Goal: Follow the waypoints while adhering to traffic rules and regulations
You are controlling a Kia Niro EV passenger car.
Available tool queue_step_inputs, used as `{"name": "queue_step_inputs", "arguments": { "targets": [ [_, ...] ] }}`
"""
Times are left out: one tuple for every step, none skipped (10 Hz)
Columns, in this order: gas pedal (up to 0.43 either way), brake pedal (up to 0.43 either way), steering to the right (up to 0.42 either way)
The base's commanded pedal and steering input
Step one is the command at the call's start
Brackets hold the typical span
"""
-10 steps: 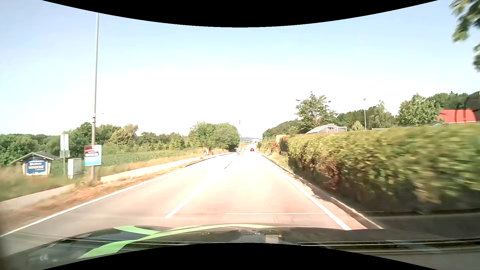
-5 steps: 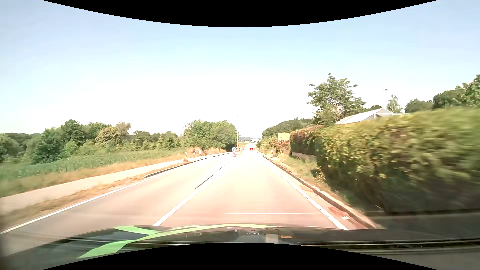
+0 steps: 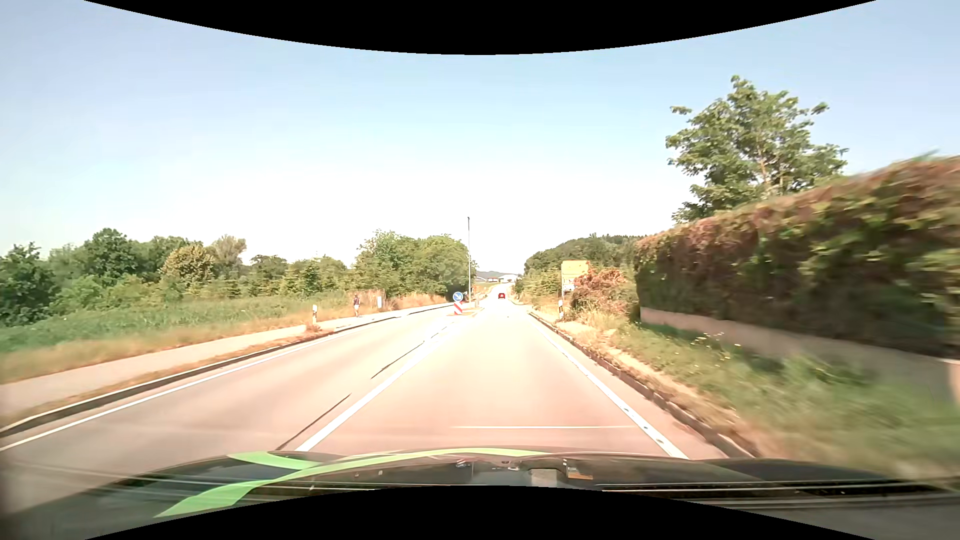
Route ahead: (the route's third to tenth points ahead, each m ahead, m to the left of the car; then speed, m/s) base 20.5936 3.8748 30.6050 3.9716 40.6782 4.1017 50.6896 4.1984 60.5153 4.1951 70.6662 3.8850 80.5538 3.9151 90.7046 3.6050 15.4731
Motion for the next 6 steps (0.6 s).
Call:
{"name": "queue_step_inputs", "arguments": {
  "targets": [
    [0.138,0.000,-0.003],
    [0.138,0.000,-0.005],
    [0.138,0.000,-0.005],
    [0.138,0.000,-0.006],
    [0.138,0.000,-0.006],
    [0.138,0.000,-0.006]
  ]
}}
